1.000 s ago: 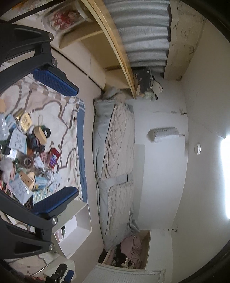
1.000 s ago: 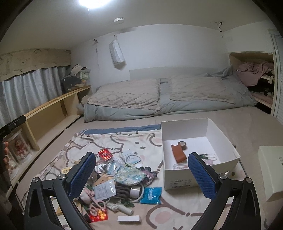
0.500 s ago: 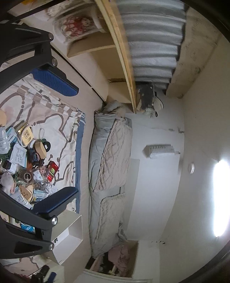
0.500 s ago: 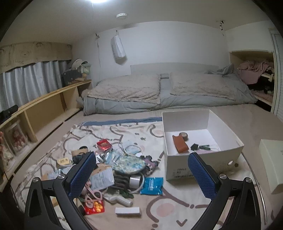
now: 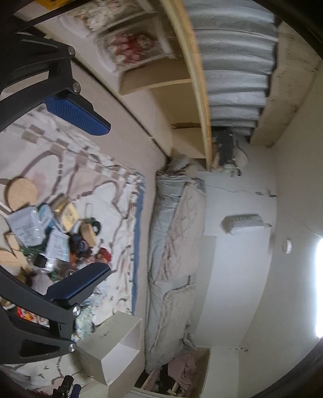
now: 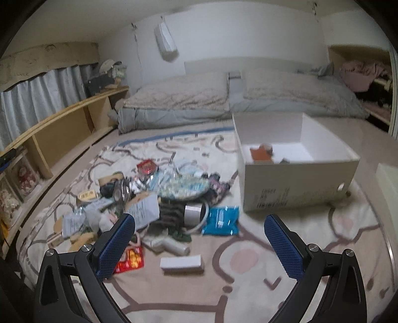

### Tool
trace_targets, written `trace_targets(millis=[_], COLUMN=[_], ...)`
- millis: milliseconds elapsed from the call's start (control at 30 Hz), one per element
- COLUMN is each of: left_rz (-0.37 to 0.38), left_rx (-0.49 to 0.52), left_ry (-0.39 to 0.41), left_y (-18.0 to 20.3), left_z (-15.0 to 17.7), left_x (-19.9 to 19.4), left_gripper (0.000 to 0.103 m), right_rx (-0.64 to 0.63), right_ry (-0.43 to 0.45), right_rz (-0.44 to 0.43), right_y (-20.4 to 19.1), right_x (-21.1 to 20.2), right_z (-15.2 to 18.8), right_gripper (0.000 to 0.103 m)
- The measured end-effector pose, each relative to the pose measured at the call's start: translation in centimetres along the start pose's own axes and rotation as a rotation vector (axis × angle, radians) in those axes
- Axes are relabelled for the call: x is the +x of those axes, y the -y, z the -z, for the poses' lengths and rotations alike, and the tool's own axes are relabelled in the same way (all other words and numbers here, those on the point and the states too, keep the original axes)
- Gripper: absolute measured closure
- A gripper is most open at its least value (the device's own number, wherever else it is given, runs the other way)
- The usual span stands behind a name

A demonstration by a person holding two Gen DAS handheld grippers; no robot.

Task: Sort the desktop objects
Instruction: 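Move both open tools back over the cluttered pile on the blanket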

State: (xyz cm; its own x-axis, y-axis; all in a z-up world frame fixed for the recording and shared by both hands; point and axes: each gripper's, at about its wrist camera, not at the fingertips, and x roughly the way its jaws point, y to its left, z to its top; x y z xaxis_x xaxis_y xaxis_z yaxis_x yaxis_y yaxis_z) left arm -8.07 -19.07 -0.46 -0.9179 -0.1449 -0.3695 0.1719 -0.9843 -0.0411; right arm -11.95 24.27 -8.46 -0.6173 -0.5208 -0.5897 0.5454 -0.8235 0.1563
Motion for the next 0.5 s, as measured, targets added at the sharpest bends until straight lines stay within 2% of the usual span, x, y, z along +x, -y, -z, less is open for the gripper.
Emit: trace_targets(millis=[167,500], left_rz=[-0.005,-0.007], left_rx=[-0.069,-0.116], left_ry=[-0.084,-0.214], left_y=[-1.7,-2.3], left_z=[3.3,8.6], left_x=[1.7,3.2], left_gripper=[0.0,0.0], right_rx=[-0.012,-0.001], right_ry=[-0.075,-0.191], right_rz=[0.014,0.029], right_y=[-0.7,-1.2], right_x=[2.2,5.8], right_z=[1.7,4.1], right_gripper=[0.0,0.0])
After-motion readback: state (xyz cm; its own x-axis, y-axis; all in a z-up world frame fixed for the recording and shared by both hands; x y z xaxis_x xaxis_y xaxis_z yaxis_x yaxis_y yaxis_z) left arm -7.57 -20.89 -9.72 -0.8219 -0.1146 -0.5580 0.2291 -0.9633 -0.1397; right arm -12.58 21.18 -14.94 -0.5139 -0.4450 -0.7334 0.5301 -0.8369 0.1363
